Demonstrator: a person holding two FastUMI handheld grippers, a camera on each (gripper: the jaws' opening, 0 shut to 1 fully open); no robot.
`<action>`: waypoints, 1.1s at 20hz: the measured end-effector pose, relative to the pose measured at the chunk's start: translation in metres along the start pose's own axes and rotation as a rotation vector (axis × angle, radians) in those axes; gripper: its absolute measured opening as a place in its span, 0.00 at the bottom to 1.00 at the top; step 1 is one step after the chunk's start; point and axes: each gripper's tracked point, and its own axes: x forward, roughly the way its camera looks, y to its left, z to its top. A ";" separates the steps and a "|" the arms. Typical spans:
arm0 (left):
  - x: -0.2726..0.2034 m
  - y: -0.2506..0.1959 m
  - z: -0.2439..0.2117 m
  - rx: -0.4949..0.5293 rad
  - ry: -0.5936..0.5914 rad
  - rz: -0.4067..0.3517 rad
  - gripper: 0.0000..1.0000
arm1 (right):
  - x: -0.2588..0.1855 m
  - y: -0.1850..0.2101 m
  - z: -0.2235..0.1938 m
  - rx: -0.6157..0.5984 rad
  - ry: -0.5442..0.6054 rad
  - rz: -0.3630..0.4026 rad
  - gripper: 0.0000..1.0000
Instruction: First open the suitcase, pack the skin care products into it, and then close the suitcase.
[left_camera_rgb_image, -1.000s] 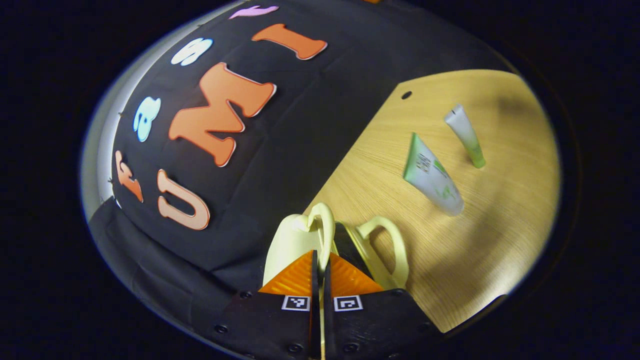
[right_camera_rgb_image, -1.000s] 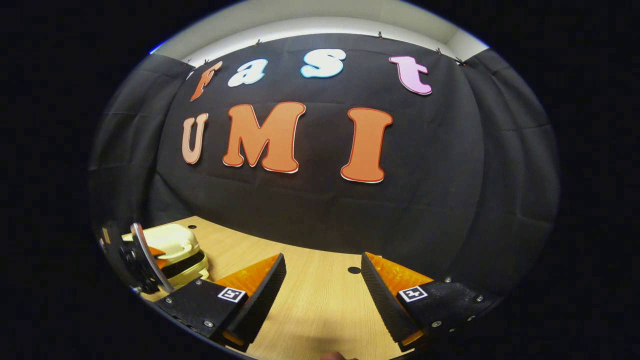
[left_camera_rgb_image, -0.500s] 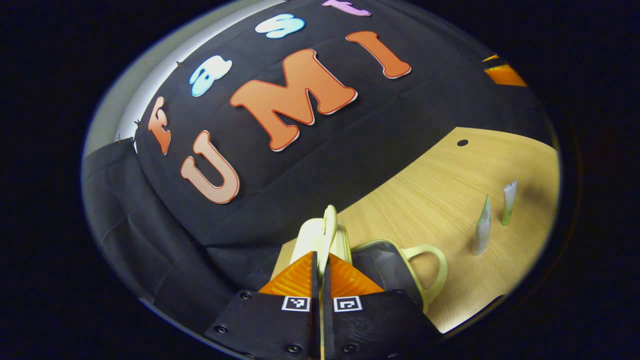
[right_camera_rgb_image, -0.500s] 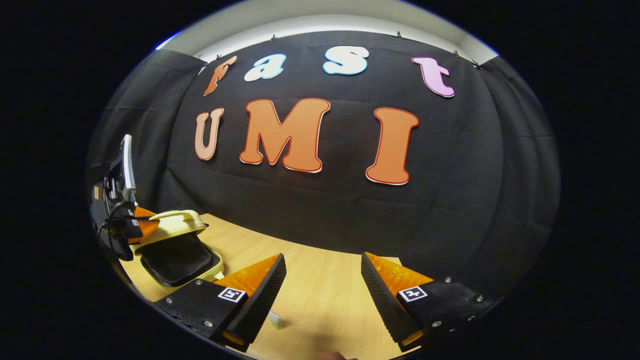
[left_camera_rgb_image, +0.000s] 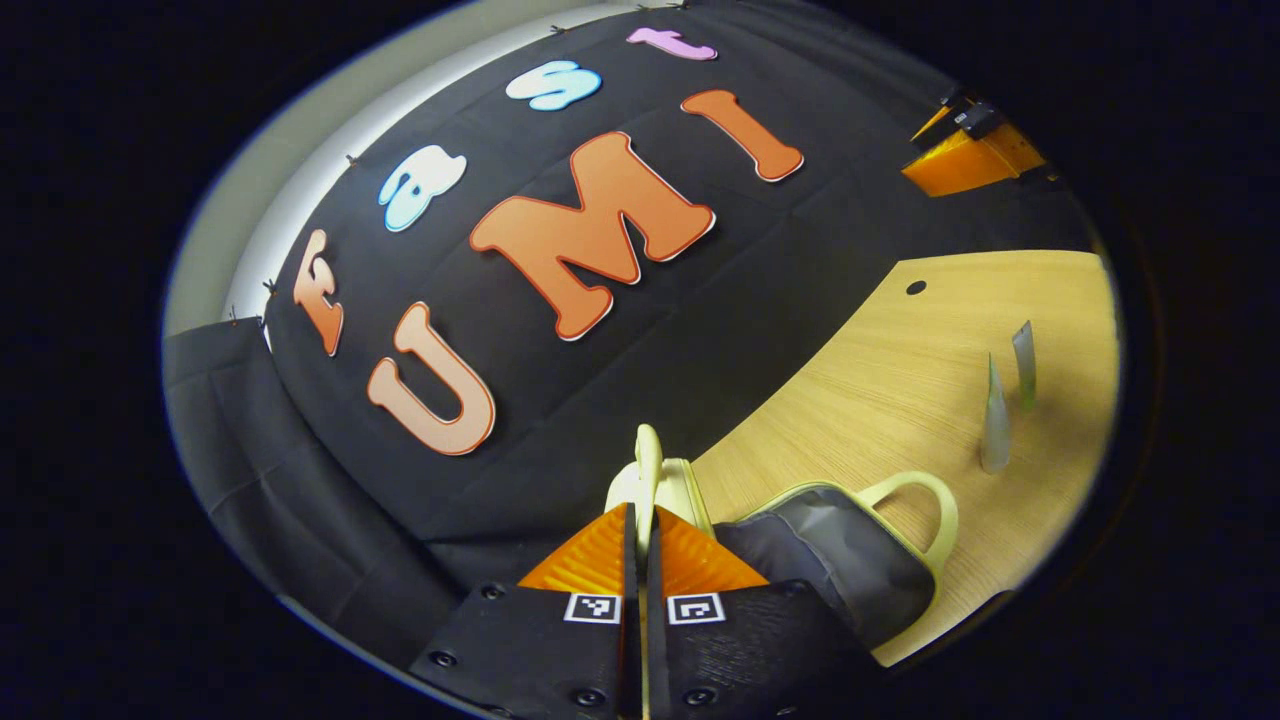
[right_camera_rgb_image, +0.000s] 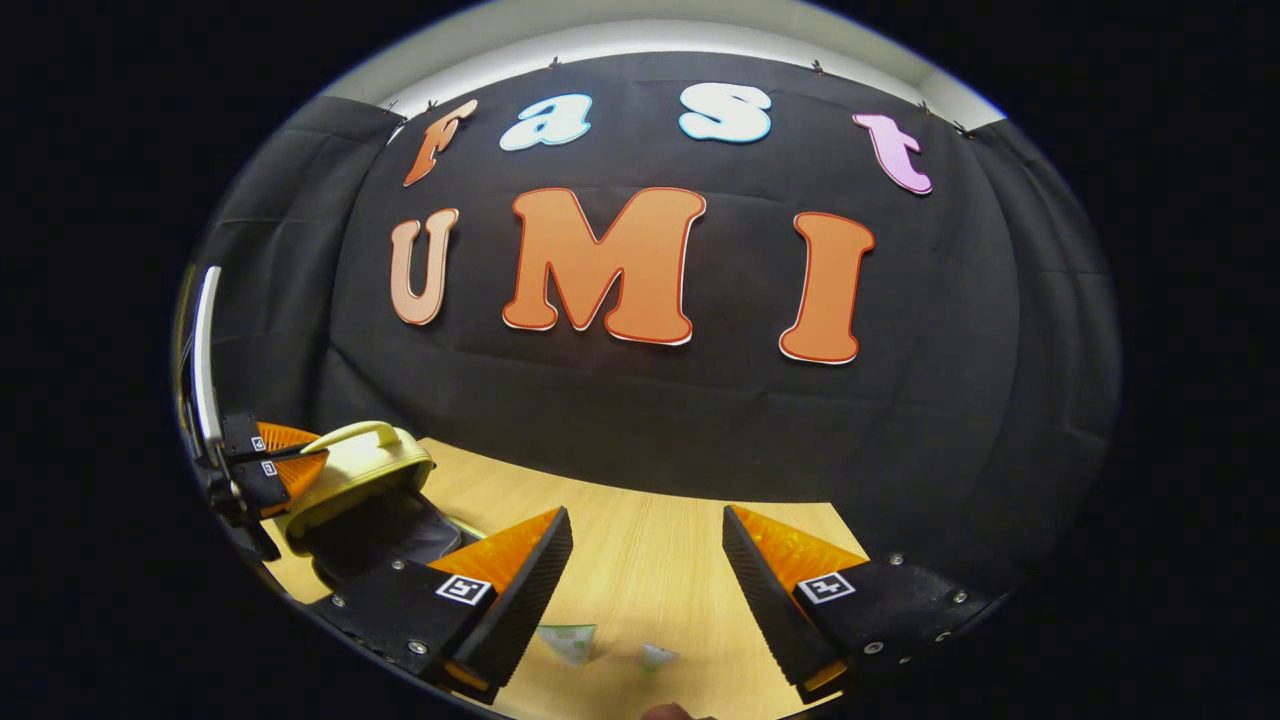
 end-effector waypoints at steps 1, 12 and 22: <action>0.002 0.002 0.000 0.004 -0.017 -0.010 0.02 | -0.001 0.006 -0.001 -0.003 0.008 -0.014 0.95; 0.013 0.077 -0.035 -0.160 -0.129 -0.080 0.02 | -0.013 0.029 0.008 -0.071 0.043 -0.228 0.95; 0.053 0.187 -0.153 -0.465 0.032 0.035 0.03 | -0.014 0.046 0.019 -0.081 0.054 -0.281 0.96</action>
